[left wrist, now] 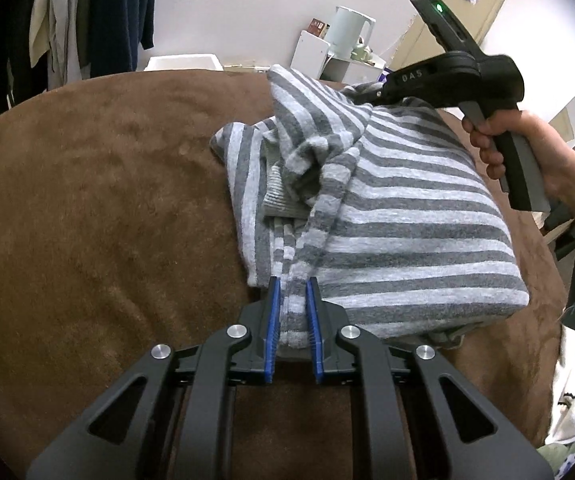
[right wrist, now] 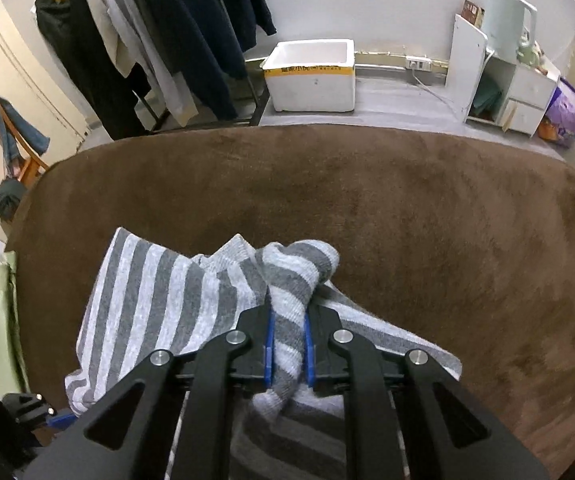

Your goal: Fold large clothes

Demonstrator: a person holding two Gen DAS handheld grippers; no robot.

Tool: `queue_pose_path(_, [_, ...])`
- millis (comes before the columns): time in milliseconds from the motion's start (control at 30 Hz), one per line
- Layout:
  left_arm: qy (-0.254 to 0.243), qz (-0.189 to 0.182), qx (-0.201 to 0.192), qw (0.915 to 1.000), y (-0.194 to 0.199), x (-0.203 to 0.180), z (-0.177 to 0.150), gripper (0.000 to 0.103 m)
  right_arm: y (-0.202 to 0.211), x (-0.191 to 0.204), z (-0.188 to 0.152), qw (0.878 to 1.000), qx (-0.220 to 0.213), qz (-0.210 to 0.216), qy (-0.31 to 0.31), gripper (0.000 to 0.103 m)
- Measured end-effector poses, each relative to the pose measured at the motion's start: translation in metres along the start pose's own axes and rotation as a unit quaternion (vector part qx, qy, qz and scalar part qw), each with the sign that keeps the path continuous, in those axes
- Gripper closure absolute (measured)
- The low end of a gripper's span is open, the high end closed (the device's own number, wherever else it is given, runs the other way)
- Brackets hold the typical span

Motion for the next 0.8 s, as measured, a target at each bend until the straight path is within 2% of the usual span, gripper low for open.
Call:
queue_pose_path(67, [0.002,-0.009,-0.001,1.0000,0.003,0.000,0.002,0.087,0.005,0.003,0.001,1.000,-0.008,-0.006,0.004,0.088])
queue_pose_path(133, [0.006,-0.021,-0.001,0.9998,0.009,-0.002,0.006,0.084,0.018,0.006,0.002,0.999,-0.032,0.001,0.008,0.079])
queue_pose_path(167, [0.007,-0.025,-0.004,0.9996,0.013,0.000,0.009,0.078,0.031,0.006,0.001,0.999,-0.048,0.007,0.009,0.075])
queue_pose_path(200, [0.009,-0.026,-0.007,0.9996,0.017,0.001,0.011,0.072,0.040,0.006,-0.001,0.998,-0.060,0.015,0.008,0.066])
queue_pose_path(233, [0.012,-0.026,-0.012,0.9995,0.023,0.003,0.015,0.057,0.052,0.007,-0.004,0.997,-0.074,0.026,0.007,0.057])
queue_pose_path(267, [0.015,-0.027,-0.018,0.9994,0.026,0.004,0.021,0.051,0.070,0.008,-0.010,0.995,-0.096,0.038,0.005,0.053])
queue_pose_path(367, [0.030,-0.043,-0.041,0.9978,0.042,0.010,0.038,0.025,0.105,0.005,-0.028,0.987,-0.132,0.089,-0.022,0.029])
queue_pose_path(433, [0.040,-0.053,-0.049,0.9966,0.043,0.014,0.049,0.019,0.119,-0.002,-0.044,0.978,-0.143,0.139,-0.057,0.017])
queue_pose_path(500, [0.043,-0.066,-0.046,0.9958,0.039,0.014,0.055,0.019,0.123,-0.012,-0.066,0.967,-0.143,0.187,-0.098,0.016])
queue_pose_path(567, [0.045,-0.086,-0.036,0.9947,0.029,0.012,0.061,0.018,0.118,-0.023,-0.085,0.958,-0.134,0.216,-0.130,0.016])
queue_pose_path(733, [0.031,-0.106,-0.004,0.9938,-0.008,-0.001,0.067,0.018,0.079,-0.052,-0.131,0.935,-0.091,0.263,-0.219,0.015])
queue_pose_path(800, [0.025,-0.111,0.008,0.9935,-0.021,-0.004,0.067,0.018,0.066,-0.060,-0.145,0.917,-0.083,0.295,-0.256,0.015])
Point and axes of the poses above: each gripper's, at about its wrist camera, not at the fingertips, and y roughly against the way its jaws point, x to its left, z to its top, the point moved 9 cm from there along -y, roughly the way its jaws point, and after that the axes turned 5 degrees about x, right-handed, at the moved point
